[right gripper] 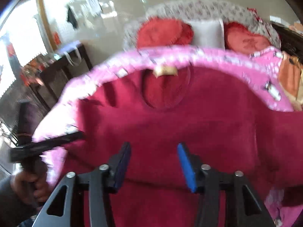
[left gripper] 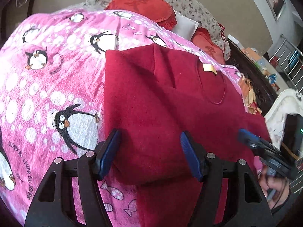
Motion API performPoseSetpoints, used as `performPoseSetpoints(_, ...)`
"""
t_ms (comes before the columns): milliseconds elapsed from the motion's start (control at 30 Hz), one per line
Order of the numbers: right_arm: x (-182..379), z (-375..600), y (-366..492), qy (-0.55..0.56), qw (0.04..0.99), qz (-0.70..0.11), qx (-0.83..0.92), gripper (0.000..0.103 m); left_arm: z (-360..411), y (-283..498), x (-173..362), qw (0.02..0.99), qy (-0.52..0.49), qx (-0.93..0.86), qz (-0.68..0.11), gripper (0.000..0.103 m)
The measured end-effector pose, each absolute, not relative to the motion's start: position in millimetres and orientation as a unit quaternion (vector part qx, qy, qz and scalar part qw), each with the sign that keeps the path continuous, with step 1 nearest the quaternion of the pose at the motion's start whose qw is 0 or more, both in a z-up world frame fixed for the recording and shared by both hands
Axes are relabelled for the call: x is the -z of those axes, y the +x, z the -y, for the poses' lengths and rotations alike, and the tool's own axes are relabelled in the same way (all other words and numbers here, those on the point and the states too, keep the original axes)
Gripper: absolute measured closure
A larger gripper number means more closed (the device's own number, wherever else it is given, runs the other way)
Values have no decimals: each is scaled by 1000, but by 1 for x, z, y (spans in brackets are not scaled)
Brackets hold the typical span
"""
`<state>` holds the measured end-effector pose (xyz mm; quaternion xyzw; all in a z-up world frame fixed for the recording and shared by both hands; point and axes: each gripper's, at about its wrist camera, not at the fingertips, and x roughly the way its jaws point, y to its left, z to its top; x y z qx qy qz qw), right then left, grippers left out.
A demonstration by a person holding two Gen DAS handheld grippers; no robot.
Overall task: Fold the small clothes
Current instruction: 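Carry the sleeve across the body and lay it down with the left tool, then grasp the other sleeve cuff with the right tool and lift it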
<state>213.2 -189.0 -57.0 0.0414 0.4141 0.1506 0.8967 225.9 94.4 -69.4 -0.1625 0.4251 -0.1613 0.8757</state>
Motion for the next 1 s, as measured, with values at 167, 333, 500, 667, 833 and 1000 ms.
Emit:
performPoseSetpoints(167,82,238,223,101,889,-438,-84,103,-73,224,64,887,-119,139,-424,36)
performPoseSetpoints(333,81,229,219,70,895,-434,-69,101,-60,219,53,890,-111,121,-425,31)
performPoseSetpoints(500,48,251,181,97,900,-420,-70,62,-50,200,63,905,-79,100,-405,19)
performPoseSetpoints(667,20,339,102,79,942,-325,35,49,-50,208,77,889,-87,89,-441,4)
performPoseSetpoints(833,28,440,87,95,931,-319,150,49,-49,206,79,889,-83,87,-441,4)
performPoseSetpoints(1000,52,487,103,138,914,-343,166,49,-53,205,80,889,-95,93,-438,4)
